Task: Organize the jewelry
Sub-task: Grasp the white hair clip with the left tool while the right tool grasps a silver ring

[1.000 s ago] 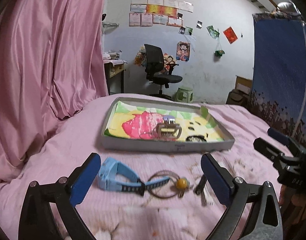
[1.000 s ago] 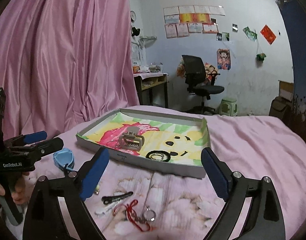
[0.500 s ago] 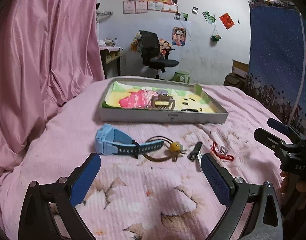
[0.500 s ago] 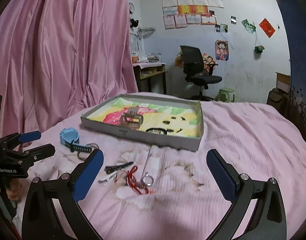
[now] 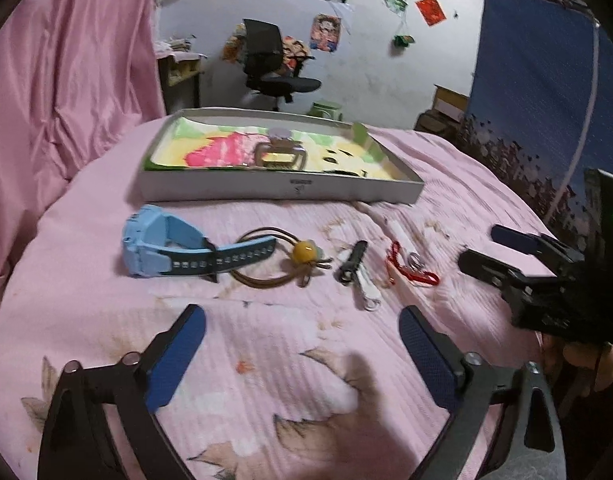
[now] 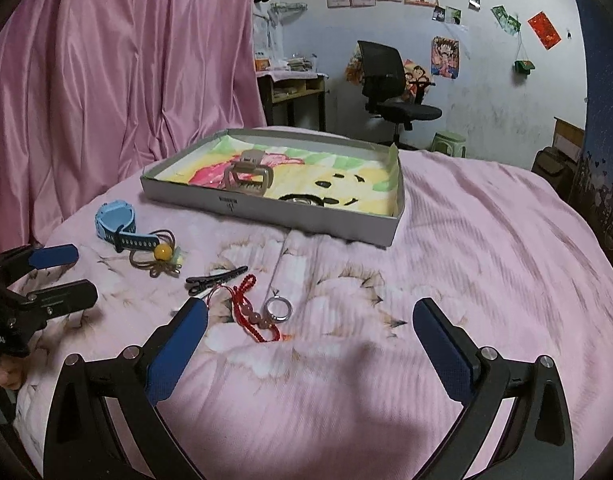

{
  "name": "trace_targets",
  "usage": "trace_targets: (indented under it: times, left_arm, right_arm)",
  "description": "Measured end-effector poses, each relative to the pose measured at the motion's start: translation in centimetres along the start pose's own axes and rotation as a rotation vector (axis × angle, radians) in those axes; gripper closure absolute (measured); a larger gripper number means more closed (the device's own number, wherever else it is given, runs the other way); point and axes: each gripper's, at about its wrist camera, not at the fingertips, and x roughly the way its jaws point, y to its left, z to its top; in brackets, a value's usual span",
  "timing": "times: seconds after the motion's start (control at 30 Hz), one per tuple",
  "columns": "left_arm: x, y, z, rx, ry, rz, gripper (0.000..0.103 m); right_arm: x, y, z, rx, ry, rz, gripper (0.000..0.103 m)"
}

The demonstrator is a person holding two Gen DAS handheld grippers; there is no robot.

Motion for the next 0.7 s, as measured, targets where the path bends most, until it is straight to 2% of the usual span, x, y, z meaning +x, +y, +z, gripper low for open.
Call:
trace_targets:
  times: [0.1, 0.3, 0.37, 0.43, 0.63, 0.7]
  left_arm:
    - [0.6, -0.6, 0.1, 0.024, 0.025, -0.035, 0.02]
    - [2.2, -1.7, 0.4, 0.06, 0.076, -0.094, 0.041]
    - [2.8, -1.9, 0.6, 0.063, 0.094, -0.115, 0.049]
    - [3.5, -2.2, 0.8, 0.062, 0.113, -0.134, 0.054]
    - [5.4, -2.5, 1.4, 0.046, 0.166, -0.176, 0.07]
    - [6.1, -2.6, 1.6, 0.041, 0.182, -0.178, 0.074]
  right_arm:
    - [0.4, -0.1, -0.1, 0.002, 0.026, 0.009, 0.028]
    - [2.0, -0.2, -0.2, 0.004, 0.095, 0.041, 0.05]
    - [2.6, -0.1, -0.3, -0.005, 0.112, 0.048, 0.054]
    - [3.1, 0.1, -0.3, -0.016, 0.131, 0.055, 0.063]
    - [4.1, 0.5, -0.1, -0.031, 0.157, 0.069, 0.072]
    - [4.3, 0.6, 0.1, -0.032, 0.156, 0.073, 0.072]
